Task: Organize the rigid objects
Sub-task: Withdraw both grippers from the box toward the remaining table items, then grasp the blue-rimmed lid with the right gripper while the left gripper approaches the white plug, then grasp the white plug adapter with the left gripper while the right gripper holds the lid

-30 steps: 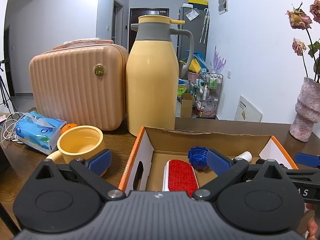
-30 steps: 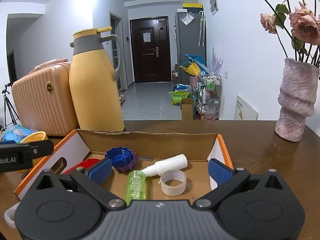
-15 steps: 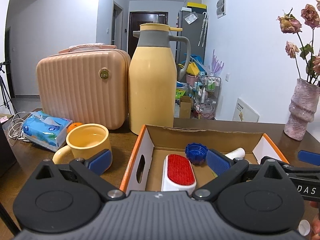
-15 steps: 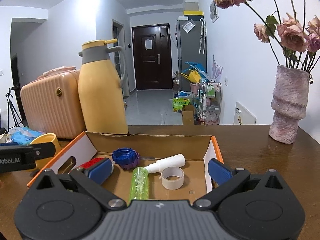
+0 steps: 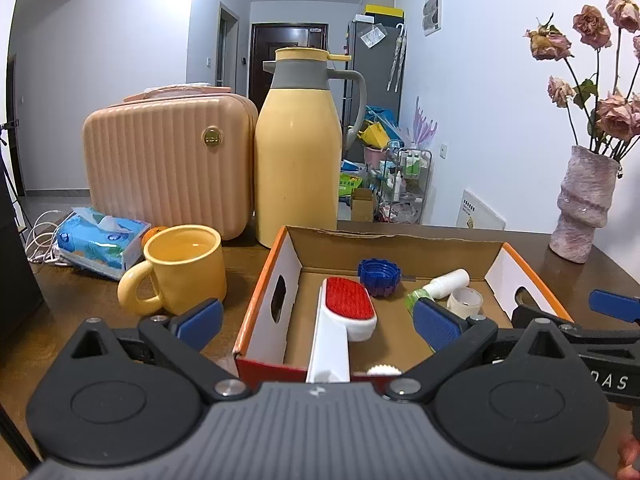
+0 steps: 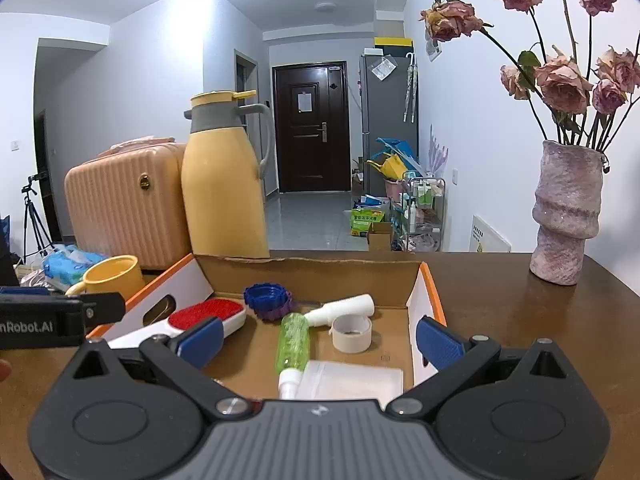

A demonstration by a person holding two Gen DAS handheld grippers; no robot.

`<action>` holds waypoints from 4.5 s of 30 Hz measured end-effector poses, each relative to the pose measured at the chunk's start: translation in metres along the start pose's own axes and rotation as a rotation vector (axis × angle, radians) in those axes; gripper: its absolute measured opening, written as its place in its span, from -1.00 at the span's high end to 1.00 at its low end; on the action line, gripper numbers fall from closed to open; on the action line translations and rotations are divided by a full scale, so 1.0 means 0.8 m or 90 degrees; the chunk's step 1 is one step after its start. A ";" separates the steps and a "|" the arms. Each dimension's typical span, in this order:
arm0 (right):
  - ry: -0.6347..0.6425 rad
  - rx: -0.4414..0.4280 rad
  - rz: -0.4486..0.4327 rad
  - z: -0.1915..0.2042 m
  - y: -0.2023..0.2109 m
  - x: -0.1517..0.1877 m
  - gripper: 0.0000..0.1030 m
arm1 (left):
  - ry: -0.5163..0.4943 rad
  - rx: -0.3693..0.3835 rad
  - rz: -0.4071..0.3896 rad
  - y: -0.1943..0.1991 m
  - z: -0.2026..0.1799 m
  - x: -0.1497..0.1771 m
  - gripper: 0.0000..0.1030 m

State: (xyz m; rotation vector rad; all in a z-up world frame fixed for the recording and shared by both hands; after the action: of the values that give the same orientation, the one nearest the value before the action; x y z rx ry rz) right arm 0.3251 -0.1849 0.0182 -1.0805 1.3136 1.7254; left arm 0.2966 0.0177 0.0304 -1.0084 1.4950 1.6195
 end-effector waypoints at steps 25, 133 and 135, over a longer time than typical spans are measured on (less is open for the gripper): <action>0.037 0.002 0.025 0.004 0.084 0.075 -1.00 | -0.030 0.028 0.027 0.069 -0.005 0.083 -1.00; -0.037 0.031 0.027 -0.048 0.075 0.107 -0.27 | -0.058 0.159 0.085 0.018 -0.019 0.113 -0.09; -0.037 0.028 0.025 -0.046 0.077 0.107 -0.27 | -0.049 0.161 0.084 0.022 -0.019 0.112 -0.09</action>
State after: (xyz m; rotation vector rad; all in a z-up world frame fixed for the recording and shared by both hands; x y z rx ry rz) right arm 0.2432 -0.2314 -0.0418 -0.9787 1.3383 1.7361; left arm 0.2421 0.0001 -0.0418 -0.7137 1.6924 1.4932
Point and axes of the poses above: each gripper's, at about its wrist camera, not at the fingertips, and y roughly against the way its jaws point, z to its left, x to its underside, the point moved 2 cm from there along -y, roughly the way its jaws point, and after that the axes turned 5 degrees about -y, right-handed, at the moved point
